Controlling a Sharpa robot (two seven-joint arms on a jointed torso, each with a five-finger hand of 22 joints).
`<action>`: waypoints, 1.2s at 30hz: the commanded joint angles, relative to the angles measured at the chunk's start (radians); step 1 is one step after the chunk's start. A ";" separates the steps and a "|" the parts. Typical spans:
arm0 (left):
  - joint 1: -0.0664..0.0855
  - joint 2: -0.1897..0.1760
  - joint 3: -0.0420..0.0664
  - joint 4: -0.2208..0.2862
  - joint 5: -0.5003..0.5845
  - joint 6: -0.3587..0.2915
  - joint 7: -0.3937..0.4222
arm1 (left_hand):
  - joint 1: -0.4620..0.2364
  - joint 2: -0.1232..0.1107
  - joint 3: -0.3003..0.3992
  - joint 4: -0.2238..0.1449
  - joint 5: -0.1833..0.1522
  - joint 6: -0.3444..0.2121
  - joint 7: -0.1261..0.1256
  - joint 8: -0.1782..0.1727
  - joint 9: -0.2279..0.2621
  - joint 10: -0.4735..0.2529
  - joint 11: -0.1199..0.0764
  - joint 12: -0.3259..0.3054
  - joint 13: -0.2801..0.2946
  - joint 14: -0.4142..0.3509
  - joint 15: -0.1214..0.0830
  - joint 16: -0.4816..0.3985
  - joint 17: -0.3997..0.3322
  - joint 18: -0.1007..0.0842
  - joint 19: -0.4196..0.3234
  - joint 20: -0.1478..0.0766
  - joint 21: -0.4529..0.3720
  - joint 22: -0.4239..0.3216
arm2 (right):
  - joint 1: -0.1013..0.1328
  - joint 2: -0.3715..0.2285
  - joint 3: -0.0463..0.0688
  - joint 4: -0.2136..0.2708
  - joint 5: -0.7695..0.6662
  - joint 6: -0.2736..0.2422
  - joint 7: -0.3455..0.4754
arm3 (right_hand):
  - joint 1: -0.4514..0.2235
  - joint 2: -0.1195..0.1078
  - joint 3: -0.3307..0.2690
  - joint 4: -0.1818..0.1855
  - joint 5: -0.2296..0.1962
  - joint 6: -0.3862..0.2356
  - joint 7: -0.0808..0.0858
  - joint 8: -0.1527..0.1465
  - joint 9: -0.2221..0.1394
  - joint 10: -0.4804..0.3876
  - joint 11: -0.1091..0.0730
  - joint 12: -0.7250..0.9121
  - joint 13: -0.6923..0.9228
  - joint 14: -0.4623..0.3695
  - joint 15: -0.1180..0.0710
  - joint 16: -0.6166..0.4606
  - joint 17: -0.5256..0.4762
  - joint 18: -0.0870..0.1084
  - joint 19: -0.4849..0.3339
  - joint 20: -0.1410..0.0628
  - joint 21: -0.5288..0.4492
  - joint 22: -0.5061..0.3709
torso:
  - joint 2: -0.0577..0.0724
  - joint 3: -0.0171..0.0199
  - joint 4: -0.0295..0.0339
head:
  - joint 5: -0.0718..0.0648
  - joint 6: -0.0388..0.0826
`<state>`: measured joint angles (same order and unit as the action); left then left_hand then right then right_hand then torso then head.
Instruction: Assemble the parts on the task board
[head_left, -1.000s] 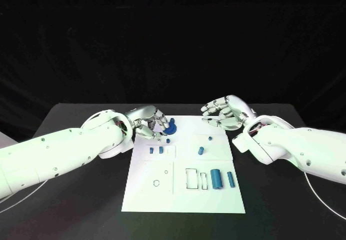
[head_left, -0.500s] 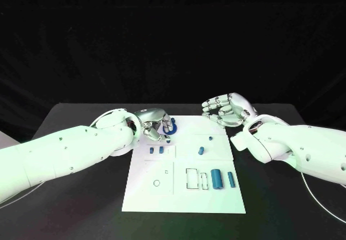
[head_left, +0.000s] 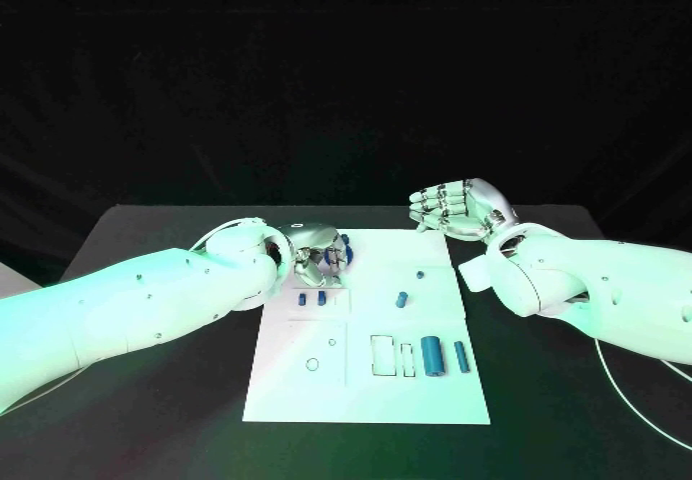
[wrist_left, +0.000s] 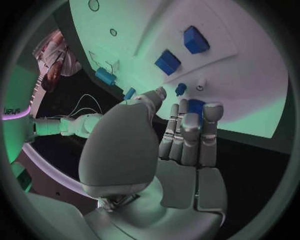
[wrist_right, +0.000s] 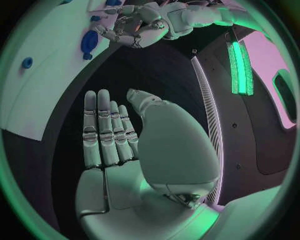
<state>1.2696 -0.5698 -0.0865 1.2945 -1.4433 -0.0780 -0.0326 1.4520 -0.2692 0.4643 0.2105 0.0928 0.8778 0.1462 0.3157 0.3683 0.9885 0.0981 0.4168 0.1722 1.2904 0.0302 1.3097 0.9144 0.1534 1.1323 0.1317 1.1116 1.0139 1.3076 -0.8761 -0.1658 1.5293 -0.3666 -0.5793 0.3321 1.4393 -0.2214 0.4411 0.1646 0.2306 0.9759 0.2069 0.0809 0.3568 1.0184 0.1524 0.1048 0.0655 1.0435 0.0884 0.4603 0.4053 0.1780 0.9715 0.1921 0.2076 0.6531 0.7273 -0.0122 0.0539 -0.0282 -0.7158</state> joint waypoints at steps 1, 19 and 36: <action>0.001 0.010 -0.001 -0.005 -0.029 0.038 -0.018 | 0.013 0.001 0.008 -0.003 -0.005 0.009 0.001 0.005 0.002 0.007 -0.002 0.011 0.004 0.012 -0.002 0.010 0.010 -0.017 0.007 -0.001 0.009 0.007 | 0.002 0.002 0.000 0.000 0.056 0.011 0.027 | -0.016 -0.002 0.004 -0.006 0.005 0.000 0.005 -0.004 -0.002 -0.003 0.005 0.005 -0.001 0.007 0.007 -0.031 -0.015 0.004 0.001 0.008 -0.019 -0.028 | 0.000 -0.0001 0.0005 | -0.001 0.000; 0.000 0.027 -0.003 -0.022 -0.037 0.067 -0.029 | 0.028 0.009 0.041 -0.019 -0.004 0.009 -0.004 0.010 0.004 -0.017 -0.002 0.026 0.014 0.012 -0.003 0.020 0.005 -0.017 -0.001 -0.003 0.022 0.019 | 0.005 0.004 0.000 -0.002 0.061 0.028 0.026 | -0.025 0.001 0.009 -0.015 0.005 0.002 0.005 -0.003 -0.002 -0.006 0.007 0.011 -0.001 0.014 0.012 -0.082 -0.036 0.004 0.008 0.013 -0.050 -0.079 | -0.001 -0.0015 0.0028 | -0.004 -0.007; -0.001 0.045 -0.004 -0.054 -0.034 0.086 -0.036 | 0.032 0.026 0.100 -0.053 -0.005 0.032 -0.007 0.029 0.010 -0.004 -0.015 0.086 0.043 0.026 -0.013 0.047 0.028 -0.021 0.007 -0.008 0.058 0.057 | 0.006 0.003 0.000 0.000 0.060 0.039 0.023 | -0.027 0.004 0.010 -0.015 0.006 0.004 0.005 -0.002 -0.001 -0.006 0.007 0.013 -0.001 0.015 0.012 -0.092 -0.039 0.004 0.009 0.014 -0.056 -0.089 | -0.002 -0.0013 0.0024 | -0.004 -0.012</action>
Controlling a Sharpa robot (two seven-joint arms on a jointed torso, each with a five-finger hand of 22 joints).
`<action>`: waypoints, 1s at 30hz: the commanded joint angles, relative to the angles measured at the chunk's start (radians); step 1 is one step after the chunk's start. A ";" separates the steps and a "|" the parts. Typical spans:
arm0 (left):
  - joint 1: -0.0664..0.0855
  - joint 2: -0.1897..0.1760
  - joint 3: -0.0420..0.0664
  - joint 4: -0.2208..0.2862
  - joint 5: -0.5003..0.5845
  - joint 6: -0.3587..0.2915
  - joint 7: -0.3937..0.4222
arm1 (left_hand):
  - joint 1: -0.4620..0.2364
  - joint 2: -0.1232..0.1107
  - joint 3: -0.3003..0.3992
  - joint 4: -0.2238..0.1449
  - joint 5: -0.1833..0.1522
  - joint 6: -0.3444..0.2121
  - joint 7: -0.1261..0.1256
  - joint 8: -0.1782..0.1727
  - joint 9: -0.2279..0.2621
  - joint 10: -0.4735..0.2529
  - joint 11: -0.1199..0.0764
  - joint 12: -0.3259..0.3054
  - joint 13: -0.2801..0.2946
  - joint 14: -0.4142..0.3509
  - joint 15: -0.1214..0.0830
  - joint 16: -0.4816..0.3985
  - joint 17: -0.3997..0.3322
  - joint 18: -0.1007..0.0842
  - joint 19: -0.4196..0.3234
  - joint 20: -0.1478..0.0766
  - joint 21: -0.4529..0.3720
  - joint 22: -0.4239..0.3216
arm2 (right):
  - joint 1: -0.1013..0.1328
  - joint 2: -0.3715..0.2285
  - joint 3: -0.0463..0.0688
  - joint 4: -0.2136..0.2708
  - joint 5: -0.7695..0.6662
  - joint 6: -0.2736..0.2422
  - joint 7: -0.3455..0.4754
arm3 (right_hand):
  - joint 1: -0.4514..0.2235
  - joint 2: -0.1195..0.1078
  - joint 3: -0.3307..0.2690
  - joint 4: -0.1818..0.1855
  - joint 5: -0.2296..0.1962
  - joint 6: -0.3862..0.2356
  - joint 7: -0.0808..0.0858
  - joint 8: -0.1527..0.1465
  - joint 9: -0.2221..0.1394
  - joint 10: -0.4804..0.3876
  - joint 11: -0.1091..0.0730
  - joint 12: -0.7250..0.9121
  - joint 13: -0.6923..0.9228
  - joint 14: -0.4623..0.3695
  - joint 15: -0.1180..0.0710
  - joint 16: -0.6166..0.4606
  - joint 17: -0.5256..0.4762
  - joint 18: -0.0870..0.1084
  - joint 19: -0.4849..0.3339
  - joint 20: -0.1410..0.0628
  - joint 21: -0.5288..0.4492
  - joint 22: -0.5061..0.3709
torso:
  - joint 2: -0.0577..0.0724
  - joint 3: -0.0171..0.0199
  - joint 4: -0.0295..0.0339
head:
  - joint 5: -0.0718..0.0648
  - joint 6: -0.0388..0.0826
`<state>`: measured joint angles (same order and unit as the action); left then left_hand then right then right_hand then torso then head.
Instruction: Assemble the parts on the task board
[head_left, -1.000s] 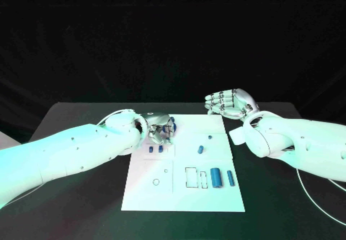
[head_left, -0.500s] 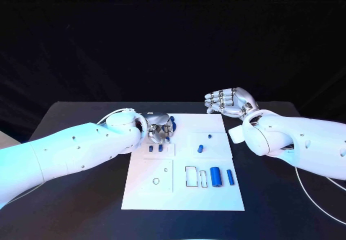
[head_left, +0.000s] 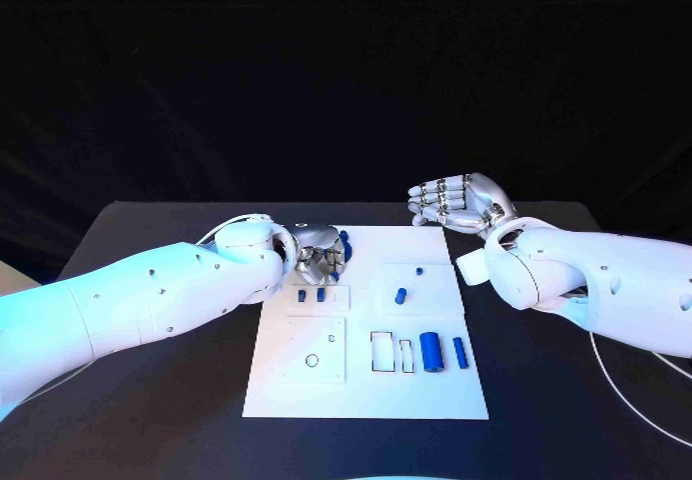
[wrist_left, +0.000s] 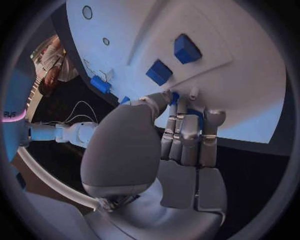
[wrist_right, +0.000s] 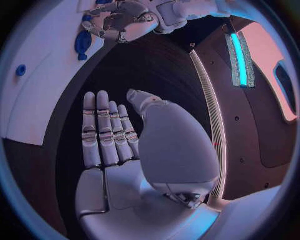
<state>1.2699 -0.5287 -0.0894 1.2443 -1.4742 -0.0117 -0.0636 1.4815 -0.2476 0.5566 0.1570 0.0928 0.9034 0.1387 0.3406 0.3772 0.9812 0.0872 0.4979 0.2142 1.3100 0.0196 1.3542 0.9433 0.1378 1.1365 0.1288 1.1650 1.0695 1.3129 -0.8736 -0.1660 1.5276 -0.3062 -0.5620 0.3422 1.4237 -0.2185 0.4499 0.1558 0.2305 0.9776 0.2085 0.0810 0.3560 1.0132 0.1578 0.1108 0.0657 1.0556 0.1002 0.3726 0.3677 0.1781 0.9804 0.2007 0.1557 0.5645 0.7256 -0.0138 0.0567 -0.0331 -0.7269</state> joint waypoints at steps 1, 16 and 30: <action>-0.001 0.005 -0.001 -0.005 -0.003 0.020 -0.004 | 0.010 0.012 0.023 -0.012 -0.006 0.018 -0.001 0.010 0.003 0.006 -0.008 0.015 0.006 0.009 -0.006 0.005 0.002 -0.006 0.004 -0.007 0.011 0.007 | 0.001 0.000 0.000 0.001 0.000 0.023 0.012 | -0.012 0.002 0.002 -0.006 0.006 0.003 0.003 -0.002 0.000 -0.001 0.002 0.007 -0.001 0.003 0.001 -0.006 -0.002 0.004 0.001 0.006 -0.006 -0.003 | 0.000 0.0003 -0.0006 | 0.001 -0.001; -0.006 0.018 -0.005 -0.021 -0.001 0.006 0.010 | 0.009 0.027 0.068 -0.048 -0.008 0.036 0.001 0.013 0.005 0.020 -0.013 0.015 0.004 0.029 -0.011 0.019 0.016 -0.013 0.025 -0.013 0.046 0.045 | 0.002 -0.001 0.000 0.003 -0.001 0.028 0.009 | -0.015 0.003 0.003 -0.006 0.006 0.004 0.003 -0.001 0.000 -0.002 0.002 0.008 -0.001 0.003 0.002 -0.015 -0.005 0.004 0.001 0.007 -0.011 -0.012 | 0.000 -0.0002 -0.0006 | -0.002 -0.008; -0.008 -0.018 0.000 0.011 0.049 -0.094 0.035 | -0.034 0.023 0.084 -0.063 -0.008 0.074 -0.007 0.014 0.012 0.066 -0.021 -0.011 -0.006 0.056 -0.020 0.028 0.030 -0.022 0.059 -0.019 0.082 0.085 | 0.003 0.004 0.000 -0.006 -0.002 0.037 0.003 | -0.030 0.003 -0.001 -0.002 0.006 0.002 0.005 -0.002 -0.001 -0.007 0.004 0.010 -0.001 0.002 0.006 -0.035 -0.010 0.004 0.001 0.011 -0.027 -0.038 | -0.003 -0.0005 -0.0002 | 0.001 -0.002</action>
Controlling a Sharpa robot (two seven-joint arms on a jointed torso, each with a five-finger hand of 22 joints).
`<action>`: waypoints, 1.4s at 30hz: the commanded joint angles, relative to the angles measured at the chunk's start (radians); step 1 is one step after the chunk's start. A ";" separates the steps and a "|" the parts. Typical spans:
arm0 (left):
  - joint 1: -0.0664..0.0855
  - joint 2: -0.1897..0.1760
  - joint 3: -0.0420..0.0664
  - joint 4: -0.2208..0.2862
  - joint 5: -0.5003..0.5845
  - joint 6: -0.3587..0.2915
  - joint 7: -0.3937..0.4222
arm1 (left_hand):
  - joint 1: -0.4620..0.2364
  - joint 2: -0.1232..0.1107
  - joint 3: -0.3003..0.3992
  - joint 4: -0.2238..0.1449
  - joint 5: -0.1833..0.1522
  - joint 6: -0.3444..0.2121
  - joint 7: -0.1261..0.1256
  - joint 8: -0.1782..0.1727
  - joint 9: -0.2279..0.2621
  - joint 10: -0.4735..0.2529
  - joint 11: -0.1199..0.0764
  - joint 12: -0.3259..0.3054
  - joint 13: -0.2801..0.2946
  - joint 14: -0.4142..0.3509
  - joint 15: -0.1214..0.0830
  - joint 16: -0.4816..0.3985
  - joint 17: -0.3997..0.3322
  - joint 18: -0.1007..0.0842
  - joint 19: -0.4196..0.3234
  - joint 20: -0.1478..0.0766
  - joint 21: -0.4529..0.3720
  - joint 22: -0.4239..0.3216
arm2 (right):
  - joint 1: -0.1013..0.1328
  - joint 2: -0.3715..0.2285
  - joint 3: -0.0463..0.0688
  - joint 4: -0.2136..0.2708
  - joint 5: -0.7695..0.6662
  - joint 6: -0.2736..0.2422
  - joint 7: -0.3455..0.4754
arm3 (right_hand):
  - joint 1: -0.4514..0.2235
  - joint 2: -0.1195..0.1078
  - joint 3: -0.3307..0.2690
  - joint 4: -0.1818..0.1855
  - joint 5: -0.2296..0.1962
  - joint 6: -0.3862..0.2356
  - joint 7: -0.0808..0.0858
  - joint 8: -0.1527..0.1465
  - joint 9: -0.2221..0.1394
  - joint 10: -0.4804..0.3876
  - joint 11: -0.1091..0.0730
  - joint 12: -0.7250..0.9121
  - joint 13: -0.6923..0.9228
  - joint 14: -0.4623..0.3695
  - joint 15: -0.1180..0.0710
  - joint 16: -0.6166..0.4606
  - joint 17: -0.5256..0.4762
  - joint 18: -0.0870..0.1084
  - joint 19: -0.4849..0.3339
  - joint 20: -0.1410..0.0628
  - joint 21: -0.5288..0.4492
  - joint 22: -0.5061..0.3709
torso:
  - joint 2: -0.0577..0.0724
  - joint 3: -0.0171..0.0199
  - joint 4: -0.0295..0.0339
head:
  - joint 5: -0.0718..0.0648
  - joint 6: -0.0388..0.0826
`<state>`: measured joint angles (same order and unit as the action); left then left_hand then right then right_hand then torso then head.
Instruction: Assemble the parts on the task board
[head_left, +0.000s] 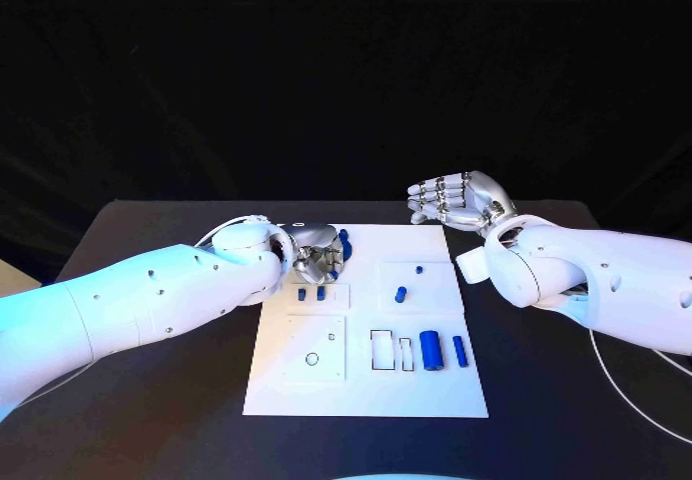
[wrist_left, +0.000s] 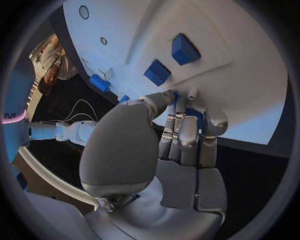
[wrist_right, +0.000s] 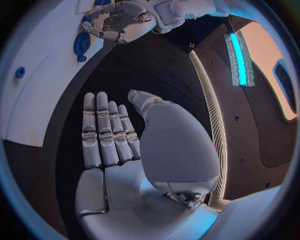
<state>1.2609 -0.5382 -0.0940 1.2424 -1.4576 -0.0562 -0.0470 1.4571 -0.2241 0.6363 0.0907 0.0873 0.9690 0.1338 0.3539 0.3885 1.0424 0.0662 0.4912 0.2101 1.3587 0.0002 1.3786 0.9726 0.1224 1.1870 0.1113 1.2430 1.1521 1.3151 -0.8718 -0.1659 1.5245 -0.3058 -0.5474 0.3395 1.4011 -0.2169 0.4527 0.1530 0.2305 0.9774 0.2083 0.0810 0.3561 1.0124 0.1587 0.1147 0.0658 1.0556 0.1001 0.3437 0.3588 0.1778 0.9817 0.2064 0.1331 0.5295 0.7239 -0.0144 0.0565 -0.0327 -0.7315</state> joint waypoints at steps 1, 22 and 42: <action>0.001 -0.013 0.006 0.017 0.036 -0.053 0.018 | -0.015 -0.002 0.003 0.005 -0.003 0.010 -0.002 0.000 0.001 0.006 0.000 -0.007 -0.003 0.009 0.000 0.004 0.001 -0.007 0.011 -0.002 0.006 0.005 | 0.000 0.003 0.000 -0.004 -0.002 0.023 0.005 | -0.008 0.001 -0.005 0.001 0.006 0.002 0.005 -0.002 -0.001 -0.007 0.004 0.006 -0.001 0.002 0.006 -0.008 -0.001 0.004 -0.001 0.006 -0.006 -0.005 | -0.002 -0.0001 0.0001 | 0.001 0.003; 0.003 -0.152 0.049 0.101 0.122 -0.041 0.010 | -0.027 -0.007 0.007 0.002 -0.002 0.021 -0.007 -0.002 0.004 0.022 -0.004 -0.022 -0.007 0.017 -0.003 0.005 0.002 -0.010 0.024 -0.004 0.016 0.017 | -0.001 0.006 0.000 -0.030 -0.003 0.031 -0.001 | -0.019 0.003 -0.011 0.006 0.005 0.000 0.006 -0.002 0.000 -0.012 0.005 0.008 -0.001 -0.002 0.009 -0.025 -0.004 0.004 -0.001 0.010 -0.020 -0.029 | -0.017 -0.0060 0.0148 | -0.005 -0.002; -0.005 -0.117 0.039 0.067 0.114 -0.042 0.019 | -0.029 -0.008 0.008 0.001 -0.002 0.023 -0.007 -0.002 0.004 0.025 -0.005 -0.024 -0.008 0.017 -0.004 0.004 0.000 -0.010 0.024 -0.004 0.016 0.017 | -0.001 0.010 0.000 -0.032 -0.021 0.019 -0.017 | -0.023 0.004 -0.015 0.008 0.007 0.001 0.006 -0.001 0.000 -0.011 0.006 0.012 -0.001 -0.007 0.012 -0.039 -0.007 0.004 -0.002 0.013 -0.031 -0.047 | -0.014 -0.0044 0.0120 | 0.000 -0.008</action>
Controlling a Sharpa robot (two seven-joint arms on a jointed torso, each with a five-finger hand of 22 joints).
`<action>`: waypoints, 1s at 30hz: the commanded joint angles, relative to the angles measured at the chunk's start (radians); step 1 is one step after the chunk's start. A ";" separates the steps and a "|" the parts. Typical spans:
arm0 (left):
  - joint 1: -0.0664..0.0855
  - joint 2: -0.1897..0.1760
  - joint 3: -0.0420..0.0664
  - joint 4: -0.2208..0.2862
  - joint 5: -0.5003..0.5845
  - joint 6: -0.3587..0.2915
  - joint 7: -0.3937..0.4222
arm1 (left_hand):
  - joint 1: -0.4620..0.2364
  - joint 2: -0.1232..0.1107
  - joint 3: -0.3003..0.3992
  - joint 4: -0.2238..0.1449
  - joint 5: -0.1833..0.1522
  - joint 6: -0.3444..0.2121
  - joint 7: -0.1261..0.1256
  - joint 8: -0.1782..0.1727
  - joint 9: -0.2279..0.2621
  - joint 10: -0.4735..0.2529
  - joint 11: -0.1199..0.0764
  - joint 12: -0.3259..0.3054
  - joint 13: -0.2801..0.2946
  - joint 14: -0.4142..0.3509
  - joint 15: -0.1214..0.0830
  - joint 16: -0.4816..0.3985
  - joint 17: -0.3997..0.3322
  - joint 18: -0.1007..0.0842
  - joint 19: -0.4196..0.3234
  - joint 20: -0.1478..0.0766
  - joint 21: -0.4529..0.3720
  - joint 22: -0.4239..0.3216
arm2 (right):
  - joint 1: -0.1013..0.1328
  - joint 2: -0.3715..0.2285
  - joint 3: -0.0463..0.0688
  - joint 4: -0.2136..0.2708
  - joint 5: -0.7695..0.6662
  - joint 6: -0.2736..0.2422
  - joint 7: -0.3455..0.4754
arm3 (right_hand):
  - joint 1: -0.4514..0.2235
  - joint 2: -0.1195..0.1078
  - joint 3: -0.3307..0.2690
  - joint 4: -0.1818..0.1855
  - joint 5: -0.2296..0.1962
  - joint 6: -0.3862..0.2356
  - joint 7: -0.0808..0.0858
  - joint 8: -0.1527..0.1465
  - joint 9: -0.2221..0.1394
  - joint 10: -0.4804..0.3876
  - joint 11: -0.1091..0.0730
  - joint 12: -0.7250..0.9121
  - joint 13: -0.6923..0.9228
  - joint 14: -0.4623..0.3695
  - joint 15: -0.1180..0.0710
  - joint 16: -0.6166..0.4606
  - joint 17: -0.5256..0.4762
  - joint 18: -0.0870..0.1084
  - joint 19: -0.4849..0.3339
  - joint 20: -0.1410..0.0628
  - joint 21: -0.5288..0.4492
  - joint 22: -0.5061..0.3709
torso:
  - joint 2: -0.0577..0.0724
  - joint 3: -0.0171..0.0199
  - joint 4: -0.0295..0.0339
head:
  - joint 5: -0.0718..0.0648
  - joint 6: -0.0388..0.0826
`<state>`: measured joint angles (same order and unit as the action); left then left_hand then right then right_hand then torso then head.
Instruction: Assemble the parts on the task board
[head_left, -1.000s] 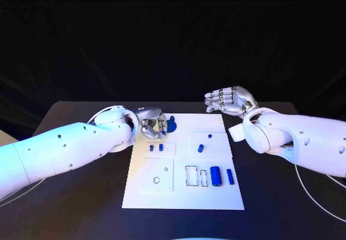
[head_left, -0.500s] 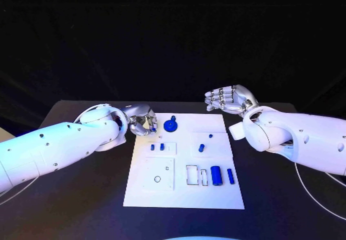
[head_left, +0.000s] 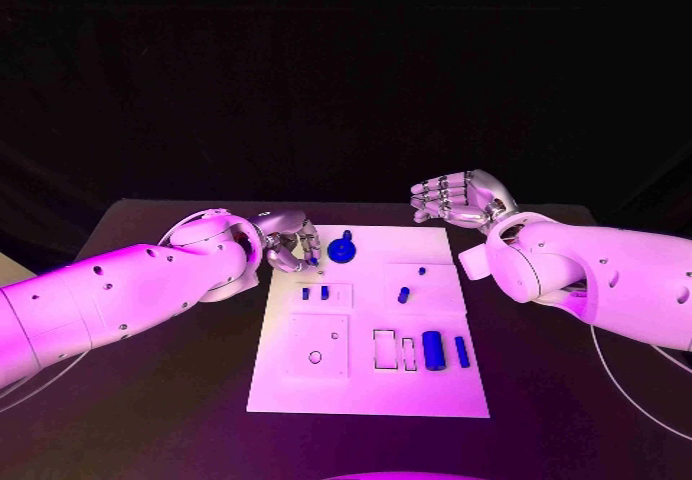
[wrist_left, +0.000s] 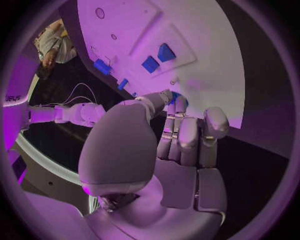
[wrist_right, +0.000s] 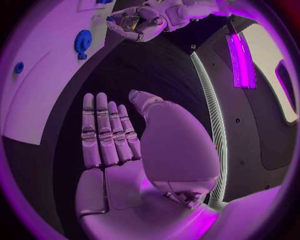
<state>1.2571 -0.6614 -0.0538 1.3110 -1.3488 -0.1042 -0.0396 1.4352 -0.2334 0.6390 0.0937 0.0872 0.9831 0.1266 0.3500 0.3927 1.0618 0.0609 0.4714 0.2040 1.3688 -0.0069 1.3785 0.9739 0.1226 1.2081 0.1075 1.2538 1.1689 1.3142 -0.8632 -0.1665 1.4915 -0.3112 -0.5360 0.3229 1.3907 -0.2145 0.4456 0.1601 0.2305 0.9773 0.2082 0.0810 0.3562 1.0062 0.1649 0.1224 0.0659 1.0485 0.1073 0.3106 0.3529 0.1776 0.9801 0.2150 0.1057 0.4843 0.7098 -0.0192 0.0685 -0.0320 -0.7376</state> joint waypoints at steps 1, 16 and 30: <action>-0.002 0.008 -0.002 -0.002 0.006 0.006 0.012 | -0.008 0.001 0.005 -0.002 -0.002 0.008 0.000 0.002 0.000 0.006 0.001 -0.004 -0.001 0.007 0.003 0.004 -0.001 -0.010 0.003 0.000 0.005 0.000 | 0.000 0.001 0.000 0.001 -0.016 0.007 -0.001 | -0.013 0.001 -0.008 0.001 0.007 0.001 0.006 -0.001 0.000 -0.005 0.000 0.004 -0.001 0.000 0.005 -0.006 -0.002 0.004 0.000 0.004 -0.004 -0.002 | 0.000 0.0002 -0.0001 | -0.001 -0.003; -0.017 0.034 -0.013 -0.032 0.006 0.017 0.019 | -0.008 0.002 0.006 -0.003 -0.002 0.009 0.000 0.001 0.000 0.007 0.001 -0.005 -0.002 0.008 0.003 0.005 0.001 -0.011 0.005 -0.001 0.006 0.002 | 0.000 0.003 0.000 0.001 -0.016 0.005 -0.004 | -0.013 0.001 -0.009 0.001 0.008 -0.001 0.007 -0.001 0.000 -0.007 0.000 0.005 -0.001 -0.002 0.006 -0.015 -0.003 0.005 -0.001 0.006 -0.010 -0.012 | -0.001 -0.0009 0.0006 | -0.002 -0.007; -0.019 0.041 -0.013 -0.049 -0.002 0.018 0.017 | -0.006 0.003 0.009 -0.007 -0.002 0.009 0.000 0.000 0.000 0.010 0.000 -0.008 -0.002 0.010 0.002 0.006 0.003 -0.011 0.007 -0.002 0.008 0.004 | 0.000 0.003 0.000 0.002 -0.017 0.005 -0.004 | -0.013 0.002 -0.009 0.001 0.009 -0.001 0.007 -0.001 0.000 -0.007 0.001 0.005 -0.001 -0.004 0.007 -0.018 -0.004 0.005 -0.002 0.007 -0.013 -0.017 | -0.001 -0.0008 0.0007 | -0.005 -0.007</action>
<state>1.2381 -0.6237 -0.0677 1.2623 -1.3484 -0.0978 -0.0320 1.4352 -0.2334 0.6458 0.0869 0.0872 0.9827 0.1267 0.3483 0.3920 1.0617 0.0610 0.4676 0.2032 1.3723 -0.0033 1.3785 0.9761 0.1228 1.2080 0.1075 1.2577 1.1709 1.3142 -0.8605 -0.1665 1.4917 -0.3177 -0.5370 0.3129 1.3868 -0.2106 0.4429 0.1628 0.2345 0.9773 0.2082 0.0810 0.3562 1.0062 0.1648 0.1224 0.0659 1.0449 0.1109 0.2973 0.3499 0.1776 0.9802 0.2150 0.0977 0.4686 0.7090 -0.0203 0.0687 -0.0353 -0.7460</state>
